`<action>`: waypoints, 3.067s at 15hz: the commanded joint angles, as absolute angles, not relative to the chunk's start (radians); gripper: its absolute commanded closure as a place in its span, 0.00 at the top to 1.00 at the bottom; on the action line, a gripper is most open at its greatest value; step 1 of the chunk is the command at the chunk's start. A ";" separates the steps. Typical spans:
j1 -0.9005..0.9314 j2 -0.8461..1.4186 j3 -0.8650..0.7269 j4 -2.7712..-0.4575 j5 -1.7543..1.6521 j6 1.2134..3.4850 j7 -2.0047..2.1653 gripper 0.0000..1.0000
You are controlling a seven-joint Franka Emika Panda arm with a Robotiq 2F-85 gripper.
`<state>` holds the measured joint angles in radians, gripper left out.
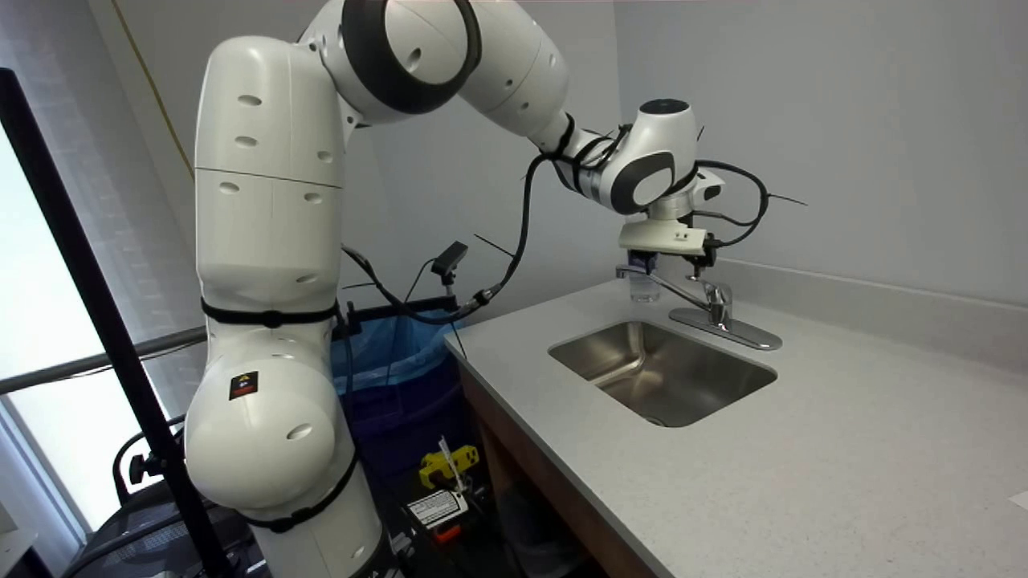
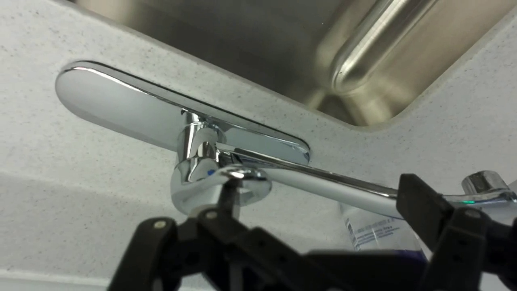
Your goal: Move the spout to the left and close the tap
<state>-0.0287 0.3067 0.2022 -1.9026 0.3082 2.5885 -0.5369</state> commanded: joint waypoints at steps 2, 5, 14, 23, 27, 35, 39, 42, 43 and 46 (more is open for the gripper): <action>-0.049 0.265 0.209 -1.971 0.316 2.596 -0.557 1.00; -0.061 0.278 0.246 -1.983 0.377 2.724 -0.645 1.00; -0.107 0.285 0.368 -2.004 0.535 2.921 -0.852 1.00; -0.065 0.118 0.241 -1.977 0.411 2.499 -0.647 1.00; -0.042 0.051 0.189 -1.957 0.427 2.379 -0.628 1.00; -0.012 -0.035 0.109 -1.971 0.425 2.336 -0.626 1.00; -0.011 -0.077 0.075 -1.985 0.417 2.328 -0.624 1.00; -0.002 -0.046 0.062 -1.963 0.423 2.354 -0.638 1.00; -0.001 -0.045 0.060 -1.963 0.423 2.354 -0.638 1.00; 0.003 -0.036 0.062 -1.964 0.423 2.354 -0.639 1.00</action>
<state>-0.0242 -0.0367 0.0884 -1.9651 0.4265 2.3551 -0.6418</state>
